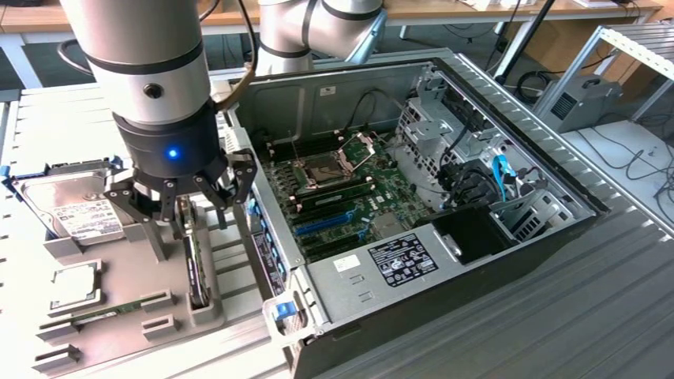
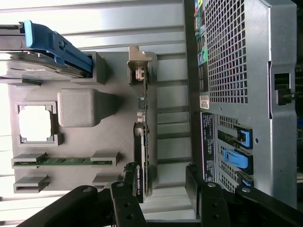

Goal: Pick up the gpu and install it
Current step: 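Pick up the gpu and move the gpu toward the slot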

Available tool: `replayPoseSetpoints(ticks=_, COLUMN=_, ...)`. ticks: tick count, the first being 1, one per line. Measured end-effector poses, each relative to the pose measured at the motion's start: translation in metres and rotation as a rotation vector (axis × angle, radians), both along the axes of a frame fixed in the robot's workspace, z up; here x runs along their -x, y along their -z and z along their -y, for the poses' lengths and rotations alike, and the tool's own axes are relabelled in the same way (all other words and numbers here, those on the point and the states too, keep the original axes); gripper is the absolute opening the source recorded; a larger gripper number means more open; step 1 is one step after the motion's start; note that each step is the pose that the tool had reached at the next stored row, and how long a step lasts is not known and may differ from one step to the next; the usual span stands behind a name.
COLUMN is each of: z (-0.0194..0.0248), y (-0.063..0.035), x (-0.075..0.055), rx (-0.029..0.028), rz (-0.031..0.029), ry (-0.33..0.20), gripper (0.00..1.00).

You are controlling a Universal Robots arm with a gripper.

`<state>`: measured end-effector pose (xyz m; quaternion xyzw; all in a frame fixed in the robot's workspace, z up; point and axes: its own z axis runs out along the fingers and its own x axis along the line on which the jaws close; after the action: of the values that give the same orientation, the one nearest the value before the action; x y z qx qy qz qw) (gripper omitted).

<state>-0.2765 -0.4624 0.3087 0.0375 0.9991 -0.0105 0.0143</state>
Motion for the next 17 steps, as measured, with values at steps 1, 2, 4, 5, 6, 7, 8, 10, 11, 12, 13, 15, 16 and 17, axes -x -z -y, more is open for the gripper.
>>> replayPoseSetpoints(ticks=1, z=0.0000, y=0.0002, x=0.0000, rx=0.0000, rz=0.0000, ry=0.000, gripper=0.54)
replayPoseSetpoints(ticks=2, z=0.0000, y=0.0005, x=0.0000, rx=0.0000, rz=0.0000, ry=0.000, gripper=0.54)
replayPoseSetpoints(ticks=4, z=0.0000, y=0.0011, x=0.0000, rx=0.0000, rz=0.0000, ry=0.000, gripper=0.54)
replayPoseSetpoints(ticks=5, z=0.0000, y=0.0014, x=0.0000, rx=-0.0001, rz=0.0000, ry=0.000, gripper=0.54)
replayPoseSetpoints(ticks=6, z=0.0000, y=0.0017, x=0.0000, rx=0.0000, rz=0.0000, ry=0.000, gripper=0.54)
replayPoseSetpoints(ticks=7, z=0.0000, y=0.0020, x=0.0000, rx=0.0000, rz=0.0000, ry=0.000, gripper=0.54)
replayPoseSetpoints(ticks=8, z=0.0000, y=0.0023, x=0.0000, rx=0.0000, rz=0.0000, ry=0.000, gripper=0.54)
replayPoseSetpoints(ticks=10, z=0.0000, y=0.0032, x=0.0000, rx=0.0000, rz=0.0000, ry=0.000, gripper=0.54)
replayPoseSetpoints(ticks=11, z=0.0000, y=0.0037, x=0.0000, rx=-0.0001, rz=0.0000, ry=0.000, gripper=0.54)
replayPoseSetpoints(ticks=12, z=0.0000, y=0.0040, x=0.0000, rx=0.0000, rz=0.0000, ry=0.000, gripper=0.54)
replayPoseSetpoints(ticks=13, z=0.0000, y=0.0042, x=0.0000, rx=0.0000, rz=0.0000, ry=0.000, gripper=0.54)
replayPoseSetpoints(ticks=15, z=0.0000, y=0.0048, x=0.0000, rx=0.0000, rz=0.0000, ry=0.000, gripper=0.54)
replayPoseSetpoints(ticks=16, z=0.0000, y=0.0051, x=0.0000, rx=0.0000, rz=0.0000, ry=0.000, gripper=0.54)
replayPoseSetpoints(ticks=17, z=0.0000, y=0.0055, x=0.0000, rx=0.0000, rz=0.0000, ry=0.000, gripper=0.54)
